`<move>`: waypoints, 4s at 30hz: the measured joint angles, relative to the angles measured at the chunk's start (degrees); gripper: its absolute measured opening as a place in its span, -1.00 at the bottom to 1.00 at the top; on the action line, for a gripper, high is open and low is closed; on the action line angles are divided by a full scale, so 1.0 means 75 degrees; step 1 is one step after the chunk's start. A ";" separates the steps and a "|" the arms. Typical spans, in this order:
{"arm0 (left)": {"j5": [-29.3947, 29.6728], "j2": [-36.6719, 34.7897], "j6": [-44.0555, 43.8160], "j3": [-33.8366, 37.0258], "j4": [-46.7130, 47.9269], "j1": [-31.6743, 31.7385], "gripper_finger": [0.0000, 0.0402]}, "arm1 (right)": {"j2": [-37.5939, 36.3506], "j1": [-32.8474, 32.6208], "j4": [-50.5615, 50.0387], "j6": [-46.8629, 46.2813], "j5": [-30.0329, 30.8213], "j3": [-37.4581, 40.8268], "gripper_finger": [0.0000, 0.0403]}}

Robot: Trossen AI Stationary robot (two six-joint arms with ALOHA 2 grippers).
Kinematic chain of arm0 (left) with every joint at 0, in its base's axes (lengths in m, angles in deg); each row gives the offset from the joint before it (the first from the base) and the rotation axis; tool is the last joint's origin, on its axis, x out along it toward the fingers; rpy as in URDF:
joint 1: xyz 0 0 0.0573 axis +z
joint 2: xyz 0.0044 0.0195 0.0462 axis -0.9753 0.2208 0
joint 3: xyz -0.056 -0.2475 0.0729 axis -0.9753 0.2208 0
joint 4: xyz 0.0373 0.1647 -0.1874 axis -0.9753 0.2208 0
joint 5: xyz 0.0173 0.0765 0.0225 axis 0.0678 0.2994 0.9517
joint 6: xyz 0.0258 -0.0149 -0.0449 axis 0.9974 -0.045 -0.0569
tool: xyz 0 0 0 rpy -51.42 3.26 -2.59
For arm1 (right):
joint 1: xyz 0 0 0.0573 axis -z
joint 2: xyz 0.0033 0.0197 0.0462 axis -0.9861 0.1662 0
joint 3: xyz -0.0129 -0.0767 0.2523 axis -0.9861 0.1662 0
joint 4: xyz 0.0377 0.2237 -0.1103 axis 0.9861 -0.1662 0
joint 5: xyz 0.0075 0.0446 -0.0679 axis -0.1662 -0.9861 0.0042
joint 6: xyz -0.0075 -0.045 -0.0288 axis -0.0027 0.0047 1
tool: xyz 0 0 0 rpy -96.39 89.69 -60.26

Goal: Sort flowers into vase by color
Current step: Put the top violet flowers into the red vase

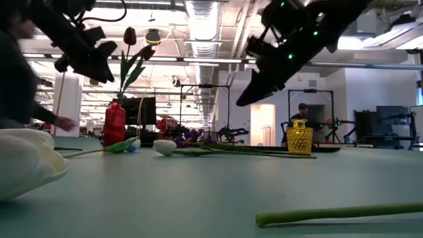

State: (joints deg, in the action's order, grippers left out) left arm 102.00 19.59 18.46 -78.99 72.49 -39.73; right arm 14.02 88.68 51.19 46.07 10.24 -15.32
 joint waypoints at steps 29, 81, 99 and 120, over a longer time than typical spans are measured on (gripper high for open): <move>-0.1577 0.0047 -0.1424 -0.1143 0.2905 -0.1841 -0.40 | 0.2270 0.2719 -0.1963 0.1555 -0.1247 -0.0775 -0.03; -0.1409 0.2932 0.1122 0.2487 -1.0314 -0.5922 -0.40 | -0.0262 -0.0065 0.5148 -0.0681 -0.4338 -0.0006 -0.91; -0.1327 0.5989 0.2538 0.0980 -1.2721 -0.6207 0.15 | 0.0583 -0.0726 0.5711 -0.0559 -0.4382 0.0006 -0.91; -0.1582 0.5989 0.2696 0.0635 -1.2574 -0.6207 0.13 | 0.0580 -0.0798 0.5348 -0.0371 -0.4115 0.0006 -0.90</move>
State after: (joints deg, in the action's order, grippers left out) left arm 90.13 64.50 38.68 -74.23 -21.81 -86.28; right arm 18.37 82.69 91.30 43.28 -20.62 -15.28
